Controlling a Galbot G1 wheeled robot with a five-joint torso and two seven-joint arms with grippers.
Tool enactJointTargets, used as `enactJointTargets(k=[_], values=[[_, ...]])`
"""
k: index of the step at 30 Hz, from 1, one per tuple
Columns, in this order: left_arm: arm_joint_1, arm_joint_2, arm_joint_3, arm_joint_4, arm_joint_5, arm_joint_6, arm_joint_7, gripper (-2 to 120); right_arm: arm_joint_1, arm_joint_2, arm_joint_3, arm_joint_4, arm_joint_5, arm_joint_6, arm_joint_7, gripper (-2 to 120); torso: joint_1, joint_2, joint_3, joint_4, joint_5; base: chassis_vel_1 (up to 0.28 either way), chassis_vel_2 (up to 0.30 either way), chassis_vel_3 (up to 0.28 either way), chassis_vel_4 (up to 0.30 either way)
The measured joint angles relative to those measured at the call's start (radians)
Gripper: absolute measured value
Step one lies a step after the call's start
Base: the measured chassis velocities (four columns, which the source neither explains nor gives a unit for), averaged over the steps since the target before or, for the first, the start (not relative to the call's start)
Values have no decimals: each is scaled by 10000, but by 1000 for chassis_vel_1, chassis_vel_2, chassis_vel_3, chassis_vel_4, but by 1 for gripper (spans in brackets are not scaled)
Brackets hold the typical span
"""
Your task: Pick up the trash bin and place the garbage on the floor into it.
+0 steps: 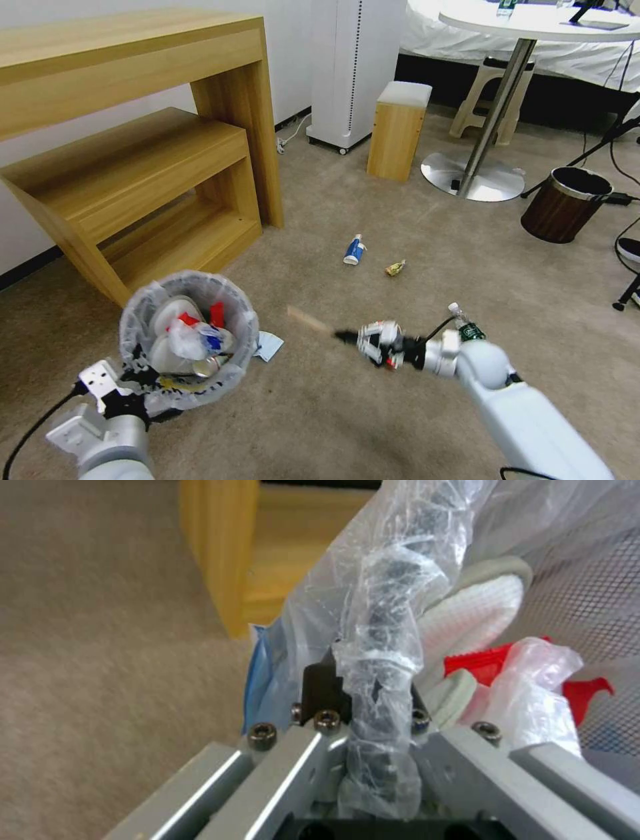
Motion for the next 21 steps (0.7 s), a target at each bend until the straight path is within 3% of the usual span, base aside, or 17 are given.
enactJointTargets(k=[6,13,21], values=[[23,-76,747,259,-53,62,-13,1,214,252,-203,955,1021,-319,-290,0,0,0,0,0,-1,0,0,0,0],[360,31,1754,166,-693,954,-246,1,351,696,-645,584,915,-147,-32,0,0,0,0,-1,1,0,0,0,0],[504,114,2194,218,-752,1281,-390,1,269,964,-755,503,691,-128,25,0,0,0,0,0,-2,0,0,0,0]])
